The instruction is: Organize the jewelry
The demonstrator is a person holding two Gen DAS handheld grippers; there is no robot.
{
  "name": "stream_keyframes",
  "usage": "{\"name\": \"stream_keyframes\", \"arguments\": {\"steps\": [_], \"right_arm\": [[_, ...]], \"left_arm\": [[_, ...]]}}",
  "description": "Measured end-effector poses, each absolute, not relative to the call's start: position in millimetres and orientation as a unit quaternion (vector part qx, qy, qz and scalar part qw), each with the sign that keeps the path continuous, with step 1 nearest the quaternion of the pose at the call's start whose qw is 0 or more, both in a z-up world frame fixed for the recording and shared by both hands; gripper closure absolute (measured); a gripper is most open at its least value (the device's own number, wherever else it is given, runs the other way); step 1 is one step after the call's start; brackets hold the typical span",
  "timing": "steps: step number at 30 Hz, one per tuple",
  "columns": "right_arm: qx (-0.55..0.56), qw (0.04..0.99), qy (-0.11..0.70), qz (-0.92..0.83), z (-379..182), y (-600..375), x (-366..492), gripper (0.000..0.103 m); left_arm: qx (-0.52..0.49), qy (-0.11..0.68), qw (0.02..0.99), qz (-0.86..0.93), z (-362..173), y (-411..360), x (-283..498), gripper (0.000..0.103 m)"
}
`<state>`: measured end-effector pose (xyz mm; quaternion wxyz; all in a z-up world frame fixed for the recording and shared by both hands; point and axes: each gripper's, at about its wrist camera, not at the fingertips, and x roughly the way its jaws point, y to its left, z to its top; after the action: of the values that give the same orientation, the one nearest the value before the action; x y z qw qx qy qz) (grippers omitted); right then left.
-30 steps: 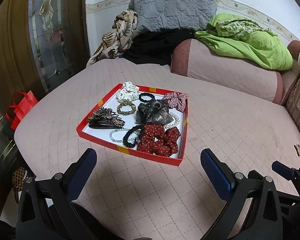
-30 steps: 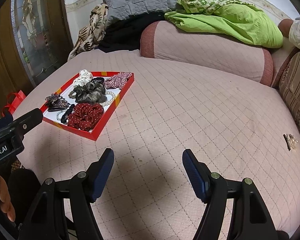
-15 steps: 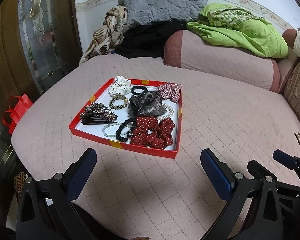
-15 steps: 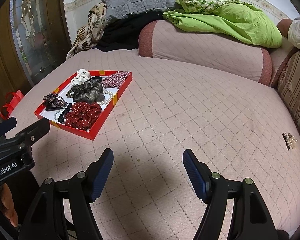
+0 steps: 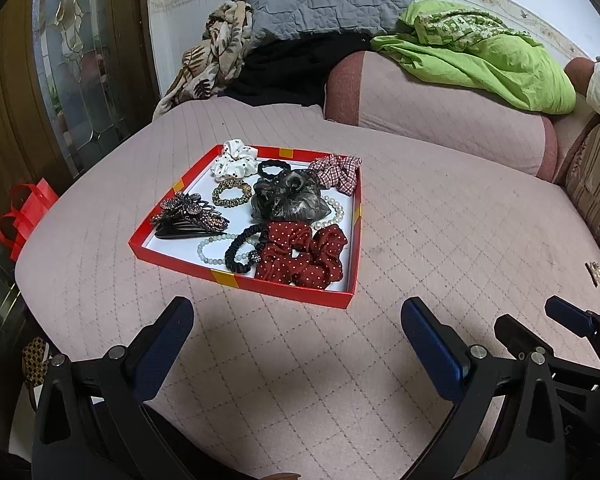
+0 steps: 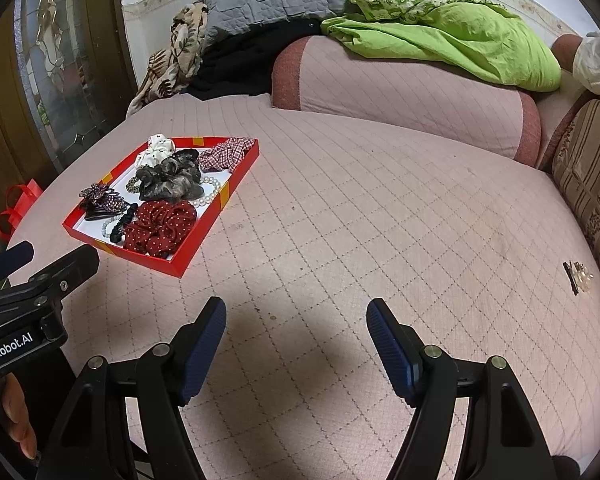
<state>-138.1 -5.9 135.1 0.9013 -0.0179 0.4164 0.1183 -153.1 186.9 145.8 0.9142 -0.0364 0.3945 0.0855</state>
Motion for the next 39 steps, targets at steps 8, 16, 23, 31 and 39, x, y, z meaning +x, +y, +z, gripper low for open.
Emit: {"name": "stream_keyframes", "arguments": {"steps": [8, 16, 23, 31, 39], "right_arm": [[-0.015, 0.902, 0.417, 0.113, 134.9, -8.0, -136.6, 0.025], [-0.016, 0.900, 0.420, 0.115, 132.2, -6.6, -137.4, 0.025], [-0.014, 0.902, 0.418, 0.110, 132.1, -7.9, -136.4, 0.023], [0.006, 0.909, 0.406, 0.098, 130.9, -14.0, -126.3, 0.023], [0.008, 0.906, 0.404, 0.125, 126.8, -2.2, -119.2, 0.023]], "left_arm": [[-0.037, 0.394, 0.915, 0.078, 144.0, 188.2, -153.5, 0.000], [-0.049, 0.408, 0.909, 0.071, 136.4, 188.4, -151.2, 0.000], [-0.050, 0.416, 0.905, 0.069, 131.9, 187.6, -148.7, 0.000], [-0.044, 0.425, 0.900, 0.085, 138.3, 193.9, -151.5, 0.000], [-0.027, 0.423, 0.895, 0.141, 151.9, 212.1, -162.0, 0.000]]}}
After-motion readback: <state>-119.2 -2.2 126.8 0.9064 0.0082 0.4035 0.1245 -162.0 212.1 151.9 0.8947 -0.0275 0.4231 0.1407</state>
